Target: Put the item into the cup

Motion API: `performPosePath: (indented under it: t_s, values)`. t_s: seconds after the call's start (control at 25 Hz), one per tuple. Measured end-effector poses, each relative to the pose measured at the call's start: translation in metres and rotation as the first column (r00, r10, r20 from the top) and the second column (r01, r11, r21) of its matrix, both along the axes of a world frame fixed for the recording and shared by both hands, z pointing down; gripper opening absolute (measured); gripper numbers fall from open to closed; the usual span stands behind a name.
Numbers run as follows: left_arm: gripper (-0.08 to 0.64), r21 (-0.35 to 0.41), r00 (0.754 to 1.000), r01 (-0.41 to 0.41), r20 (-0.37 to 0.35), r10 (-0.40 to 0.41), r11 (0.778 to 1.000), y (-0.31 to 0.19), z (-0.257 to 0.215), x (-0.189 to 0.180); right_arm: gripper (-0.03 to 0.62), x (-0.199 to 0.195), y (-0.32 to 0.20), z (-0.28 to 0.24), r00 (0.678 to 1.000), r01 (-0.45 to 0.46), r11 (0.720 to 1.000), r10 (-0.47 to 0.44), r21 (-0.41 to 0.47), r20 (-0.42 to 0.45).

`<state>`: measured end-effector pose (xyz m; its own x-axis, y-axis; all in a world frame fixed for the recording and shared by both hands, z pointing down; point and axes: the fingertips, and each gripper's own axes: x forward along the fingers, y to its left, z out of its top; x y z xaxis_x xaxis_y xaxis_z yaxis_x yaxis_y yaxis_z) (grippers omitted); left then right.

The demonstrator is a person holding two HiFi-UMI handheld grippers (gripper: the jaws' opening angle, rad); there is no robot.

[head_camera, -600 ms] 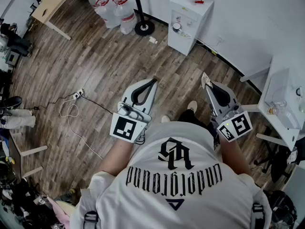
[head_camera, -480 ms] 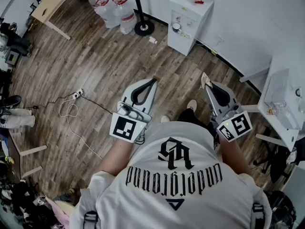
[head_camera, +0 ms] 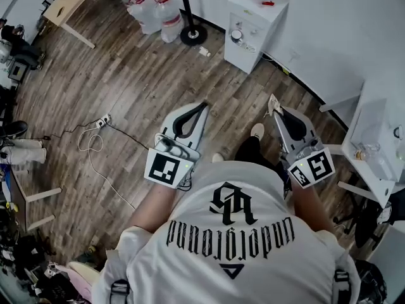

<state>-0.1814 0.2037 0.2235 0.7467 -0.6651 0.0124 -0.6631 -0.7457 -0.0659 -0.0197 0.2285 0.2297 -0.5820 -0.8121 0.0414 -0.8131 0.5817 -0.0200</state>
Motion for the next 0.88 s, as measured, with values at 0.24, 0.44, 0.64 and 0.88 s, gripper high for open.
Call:
performPosePath:
  t_s: [0.24,0.44,0.64,0.88]
  values:
    - [0.006,-0.018,0.999,0.030,0.015,-0.030,0.999,-0.032,0.006,0.026,0.044,0.034,-0.035,0.009,1.000,0.005,1.000,-0.004,-0.018,0.020]
    - [0.006,-0.038,0.998,0.055,0.031,-0.053,0.998,-0.073,0.015,0.063,0.044,0.072,-0.081,0.019,0.999,0.033,0.999,-0.031,-0.037,0.036]
    - [0.006,-0.074,0.996,0.084,0.043,-0.081,0.994,-0.119,0.025,0.112,0.044,0.117,-0.131,0.025,0.995,0.080,0.995,-0.076,-0.065,0.062]
    - [0.008,-0.068,0.991,0.120,0.062,-0.116,0.990,-0.163,0.020,0.163,0.044,0.172,-0.179,0.023,0.991,0.113,0.991,-0.106,-0.071,0.084]
